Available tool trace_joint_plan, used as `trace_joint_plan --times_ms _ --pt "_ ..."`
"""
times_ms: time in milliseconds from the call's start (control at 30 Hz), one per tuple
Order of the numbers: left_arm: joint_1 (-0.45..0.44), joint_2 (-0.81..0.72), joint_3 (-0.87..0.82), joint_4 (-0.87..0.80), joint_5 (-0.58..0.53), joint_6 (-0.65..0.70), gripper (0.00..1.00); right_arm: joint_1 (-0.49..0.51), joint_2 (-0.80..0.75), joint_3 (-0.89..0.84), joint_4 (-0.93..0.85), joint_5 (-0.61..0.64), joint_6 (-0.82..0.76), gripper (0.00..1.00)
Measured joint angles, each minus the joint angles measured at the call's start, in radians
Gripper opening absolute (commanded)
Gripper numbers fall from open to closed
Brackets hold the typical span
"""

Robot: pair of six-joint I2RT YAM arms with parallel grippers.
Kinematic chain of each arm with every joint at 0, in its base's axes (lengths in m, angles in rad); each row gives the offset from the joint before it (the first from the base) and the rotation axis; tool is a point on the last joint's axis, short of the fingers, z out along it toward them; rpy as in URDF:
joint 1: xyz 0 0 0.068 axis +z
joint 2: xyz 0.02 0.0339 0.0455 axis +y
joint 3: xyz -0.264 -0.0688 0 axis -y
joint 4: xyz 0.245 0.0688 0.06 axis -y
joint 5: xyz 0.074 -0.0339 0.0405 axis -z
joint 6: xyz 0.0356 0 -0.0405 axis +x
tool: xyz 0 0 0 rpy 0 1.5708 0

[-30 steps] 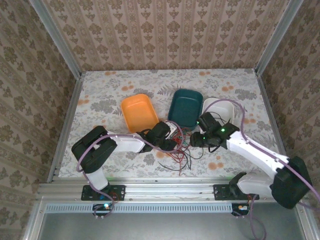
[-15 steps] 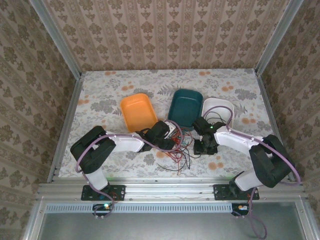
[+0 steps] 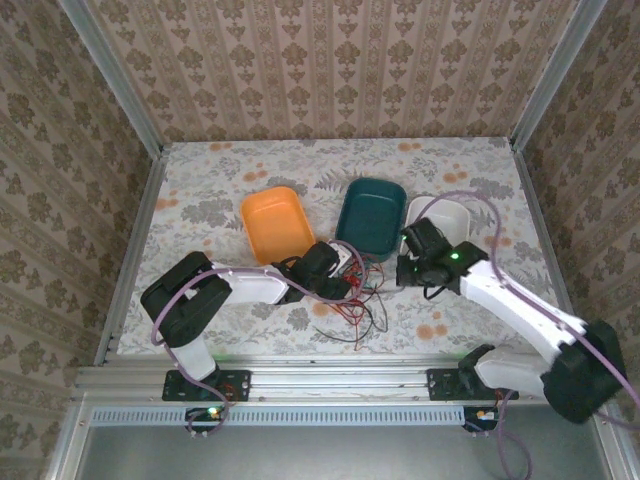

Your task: Untangle the cables

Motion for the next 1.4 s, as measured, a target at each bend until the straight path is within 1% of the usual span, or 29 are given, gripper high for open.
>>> trace_joint_plan --times_ms 133,267,367,533,800,933,1067,1233,1400 --pt "-0.001 0.0 0.0 0.0 0.0 0.0 0.84 0.0 -0.128 0.14 -0.009 0.187 -0.042 0.0" --pt "-0.002 0.0 0.0 0.001 0.0 0.0 0.84 -0.001 -0.201 0.25 0.013 0.357 -0.137 0.0" --pt "-0.006 0.0 0.0 0.005 0.0 -0.001 0.84 -0.01 -0.244 0.309 0.062 0.437 -0.22 0.0" --pt "-0.01 0.0 0.0 0.014 0.0 -0.003 0.84 -0.041 -0.268 0.409 0.151 0.499 -0.326 0.0" --pt "-0.01 0.003 -0.006 0.013 -0.009 -0.009 0.84 -0.109 -0.276 0.562 0.285 0.509 -0.456 0.0" --pt "-0.01 0.003 -0.007 0.014 -0.012 -0.011 0.85 -0.15 -0.229 0.707 0.305 0.483 -0.503 0.0" --pt "-0.01 0.004 -0.007 0.016 -0.014 -0.011 0.86 -0.167 -0.125 0.902 0.257 0.425 -0.525 0.0" --pt "-0.01 0.007 -0.006 0.022 -0.018 -0.011 0.87 -0.18 0.067 1.205 0.118 0.338 -0.557 0.0" --pt "-0.01 0.01 -0.006 0.026 -0.02 -0.018 0.88 -0.19 0.206 1.386 0.032 0.295 -0.589 0.0"
